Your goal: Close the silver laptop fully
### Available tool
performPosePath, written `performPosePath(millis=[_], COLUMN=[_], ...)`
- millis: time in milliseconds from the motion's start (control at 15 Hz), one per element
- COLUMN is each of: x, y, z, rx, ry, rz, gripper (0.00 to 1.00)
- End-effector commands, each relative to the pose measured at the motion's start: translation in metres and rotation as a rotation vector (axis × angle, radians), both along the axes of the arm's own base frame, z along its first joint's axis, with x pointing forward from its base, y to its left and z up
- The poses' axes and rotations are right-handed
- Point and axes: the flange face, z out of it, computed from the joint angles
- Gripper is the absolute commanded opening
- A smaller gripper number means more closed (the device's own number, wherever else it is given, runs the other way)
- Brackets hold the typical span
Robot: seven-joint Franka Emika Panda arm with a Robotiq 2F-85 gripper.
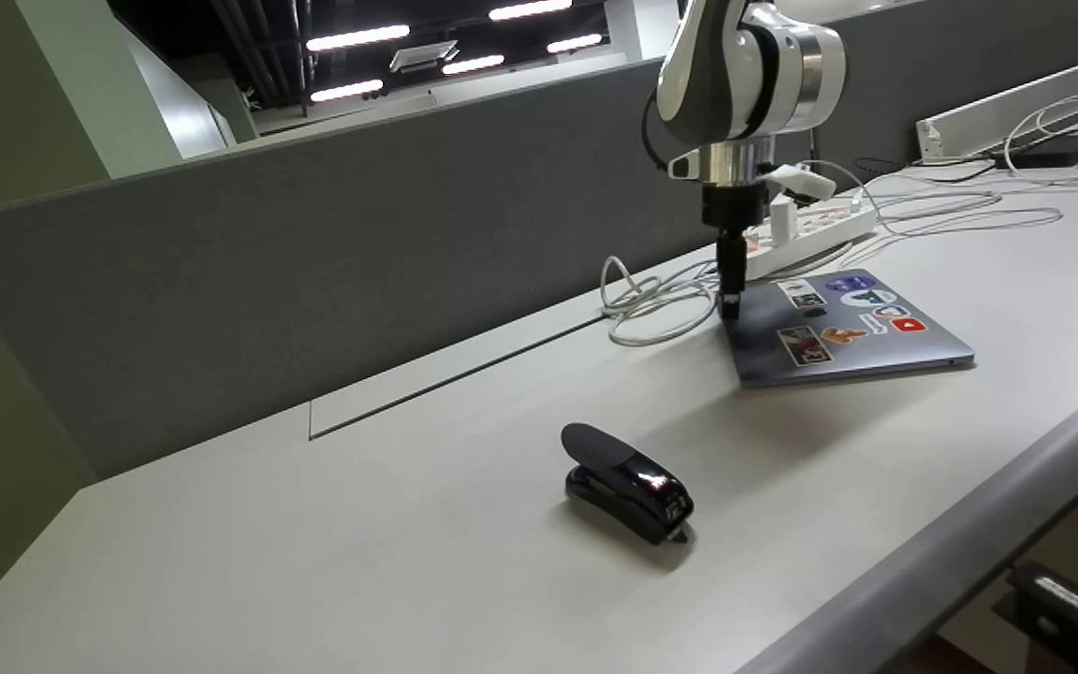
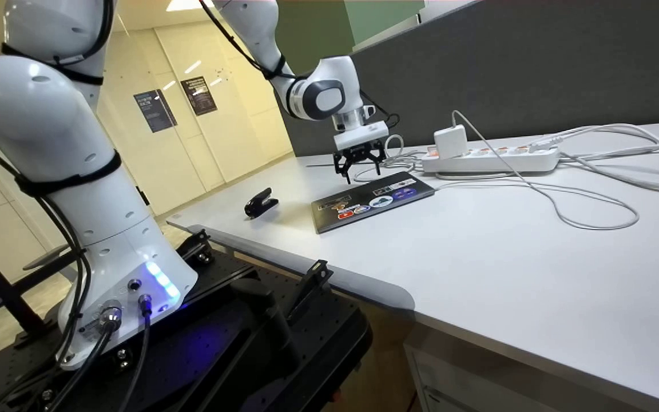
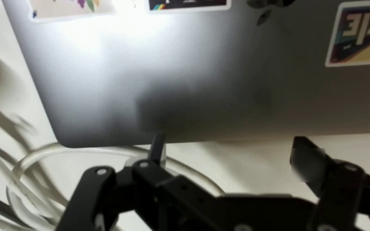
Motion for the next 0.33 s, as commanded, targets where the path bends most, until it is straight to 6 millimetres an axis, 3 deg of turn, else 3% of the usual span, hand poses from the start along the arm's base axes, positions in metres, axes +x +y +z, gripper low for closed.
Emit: performPosePath(millis=[0,67,133,267], x=[-0.025,-0.034,-0.011,-0.023], y=[0.003,0.005,0.002,0.005], z=[0.045,0.053,0.029,0.044], rx=[-0.051,-0.064,-0.035,-0.050], ry=[-0.002,0.016,0.001,0.004], rz=[-0.123,-0.150,-0.080,-0.112], gripper=[1.00,1.00,1.00,1.00])
